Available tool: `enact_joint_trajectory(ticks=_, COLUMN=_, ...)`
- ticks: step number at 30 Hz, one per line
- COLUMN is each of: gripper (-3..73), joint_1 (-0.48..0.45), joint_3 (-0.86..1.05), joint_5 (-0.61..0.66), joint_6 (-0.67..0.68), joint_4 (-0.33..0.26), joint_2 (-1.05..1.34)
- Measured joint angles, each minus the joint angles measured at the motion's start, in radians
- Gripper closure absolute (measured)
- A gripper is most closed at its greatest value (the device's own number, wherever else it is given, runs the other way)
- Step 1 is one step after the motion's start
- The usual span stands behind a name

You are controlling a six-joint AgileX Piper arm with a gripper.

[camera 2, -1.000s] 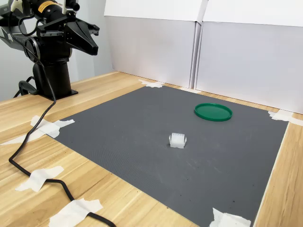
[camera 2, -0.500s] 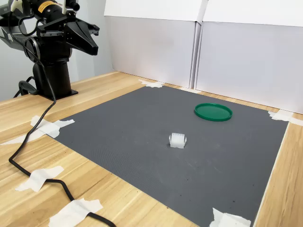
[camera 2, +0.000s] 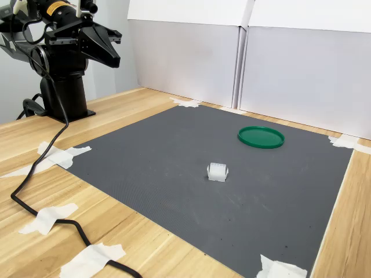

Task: Grasp a white terminal and put it on the green lid.

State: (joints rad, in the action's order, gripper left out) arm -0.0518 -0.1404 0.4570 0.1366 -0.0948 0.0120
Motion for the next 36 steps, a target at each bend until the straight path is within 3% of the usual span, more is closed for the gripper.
enact_joint_trajectory(ticks=10, gripper=71.1, joint_1=0.000, joint_3=-0.006, joint_5=0.001, joint_6=0.000, joint_4=0.000, joint_2=-0.023)
enact_joint_trajectory(ticks=23, gripper=71.1, joint_1=0.000, joint_3=-0.246, joint_5=0.014, joint_6=0.132, joint_4=0.000, joint_2=-0.484)
enact_joint_trajectory(ticks=36, gripper=71.1, joint_1=0.000, joint_3=-0.664, joint_5=0.350, joint_6=0.159, joint_4=0.005, joint_2=-0.913)
